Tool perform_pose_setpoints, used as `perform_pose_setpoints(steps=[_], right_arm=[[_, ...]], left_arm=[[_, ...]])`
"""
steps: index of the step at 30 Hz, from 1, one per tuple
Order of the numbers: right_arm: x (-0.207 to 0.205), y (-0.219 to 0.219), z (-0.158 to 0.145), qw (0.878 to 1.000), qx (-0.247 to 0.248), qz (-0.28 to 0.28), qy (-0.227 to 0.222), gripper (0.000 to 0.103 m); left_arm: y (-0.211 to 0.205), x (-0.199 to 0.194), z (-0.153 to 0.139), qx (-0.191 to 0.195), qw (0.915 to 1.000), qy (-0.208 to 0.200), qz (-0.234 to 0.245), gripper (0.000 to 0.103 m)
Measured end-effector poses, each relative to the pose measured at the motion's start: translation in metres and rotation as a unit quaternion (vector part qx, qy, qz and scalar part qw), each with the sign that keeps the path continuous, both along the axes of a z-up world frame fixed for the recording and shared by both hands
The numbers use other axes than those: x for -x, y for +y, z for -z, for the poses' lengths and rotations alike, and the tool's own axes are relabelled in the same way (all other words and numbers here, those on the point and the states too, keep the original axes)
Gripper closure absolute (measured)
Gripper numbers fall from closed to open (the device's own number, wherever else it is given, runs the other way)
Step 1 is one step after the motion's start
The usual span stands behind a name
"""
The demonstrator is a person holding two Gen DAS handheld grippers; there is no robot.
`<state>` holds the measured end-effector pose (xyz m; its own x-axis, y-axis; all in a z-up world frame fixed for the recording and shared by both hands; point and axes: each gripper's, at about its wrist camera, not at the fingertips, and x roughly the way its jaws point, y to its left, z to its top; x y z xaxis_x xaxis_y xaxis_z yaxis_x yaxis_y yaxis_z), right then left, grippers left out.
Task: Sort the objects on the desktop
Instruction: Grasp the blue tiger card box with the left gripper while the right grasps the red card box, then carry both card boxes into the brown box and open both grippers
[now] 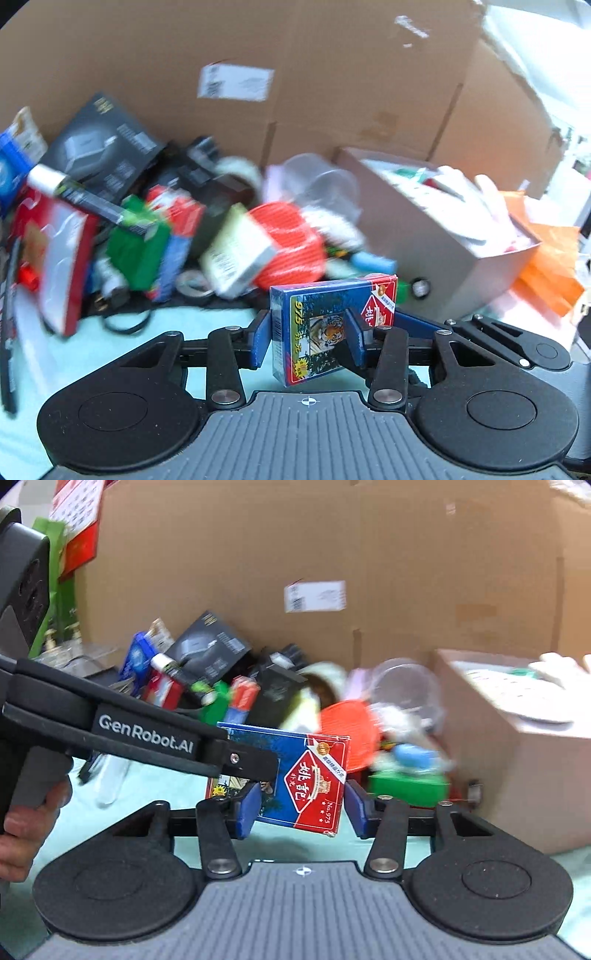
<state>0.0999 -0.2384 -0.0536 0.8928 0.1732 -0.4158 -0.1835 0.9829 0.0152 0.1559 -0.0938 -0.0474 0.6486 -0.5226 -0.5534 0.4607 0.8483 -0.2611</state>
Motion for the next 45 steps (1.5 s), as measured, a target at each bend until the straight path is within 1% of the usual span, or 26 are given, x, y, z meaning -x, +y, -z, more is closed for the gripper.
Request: perform_pose_setpoints(steps=[7, 10, 15, 19, 25, 28, 30, 31, 32, 34, 36, 37, 38, 41, 42, 44, 45], right_arm=[[0.019, -0.043, -0.039, 0.996, -0.006, 0.059, -0.063, 0.054], [0.023, -0.061, -0.056, 0.993, -0.003, 0.081, -0.087, 0.054], [0.02, -0.101, -0.072, 0.986, -0.008, 0.124, -0.109, 0.054], [0.018, -0.139, -0.078, 0.98, -0.011, 0.16, -0.116, 0.054], [0.008, -0.199, -0.08, 0.972, -0.014, 0.208, -0.11, 0.054], [-0.001, -0.225, -0.079, 0.968, -0.016, 0.23, -0.102, 0.054], [-0.005, -0.241, -0.076, 0.966, -0.015, 0.241, -0.096, 0.054], [0.0, -0.248, -0.071, 0.965, -0.016, 0.243, -0.093, 0.054], [-0.005, -0.256, -0.068, 0.965, -0.018, 0.246, -0.086, 0.054], [-0.014, -0.268, -0.062, 0.964, -0.021, 0.253, -0.073, 0.055], [-0.024, -0.277, -0.055, 0.965, -0.024, 0.254, -0.06, 0.057], [-0.028, -0.278, -0.053, 0.965, -0.025, 0.254, -0.055, 0.057], [-0.032, -0.28, -0.05, 0.965, -0.023, 0.255, -0.05, 0.057], [-0.039, -0.276, -0.039, 0.967, -0.012, 0.251, -0.039, 0.057], [-0.04, -0.275, -0.036, 0.967, -0.009, 0.251, -0.041, 0.055], [-0.041, -0.274, -0.034, 0.967, -0.008, 0.252, -0.043, 0.053], [-0.04, -0.273, -0.034, 0.966, -0.009, 0.254, -0.044, 0.048]], left_arm=[[-0.048, 0.01, -0.044, 0.029, 0.9976, -0.051, 0.036, 0.06], [-0.073, 0.01, -0.064, 0.033, 0.9953, -0.073, 0.054, 0.06], [-0.123, -0.006, -0.084, 0.053, 0.9922, -0.069, 0.09, 0.06], [-0.169, -0.015, -0.091, 0.062, 0.9891, -0.066, 0.116, 0.06], [-0.241, -0.034, -0.086, 0.071, 0.9849, -0.056, 0.147, 0.06], [-0.271, -0.047, -0.079, 0.076, 0.9836, -0.041, 0.158, 0.061], [-0.29, -0.055, -0.074, 0.074, 0.983, -0.035, 0.164, 0.061], [-0.299, -0.06, -0.071, 0.072, 0.9831, -0.032, 0.165, 0.062], [-0.306, -0.065, -0.067, 0.067, 0.9834, -0.027, 0.166, 0.064], [-0.318, -0.073, -0.057, 0.056, 0.9841, -0.016, 0.168, 0.065], [-0.325, -0.082, -0.046, 0.043, 0.985, -0.002, 0.167, 0.064], [-0.328, -0.086, -0.041, 0.038, 0.9855, 0.005, 0.165, 0.058], [-0.33, -0.09, -0.035, 0.034, 0.9859, 0.011, 0.163, 0.056], [-0.331, -0.096, -0.023, 0.027, 0.9871, 0.018, 0.157, 0.057], [-0.33, -0.096, -0.021, 0.026, 0.9873, 0.015, 0.156, 0.058], [-0.329, -0.094, -0.022, 0.027, 0.9865, 0.011, 0.161, 0.051], [-0.329, -0.092, -0.024, 0.024, 0.9867, 0.009, 0.161, 0.05]])
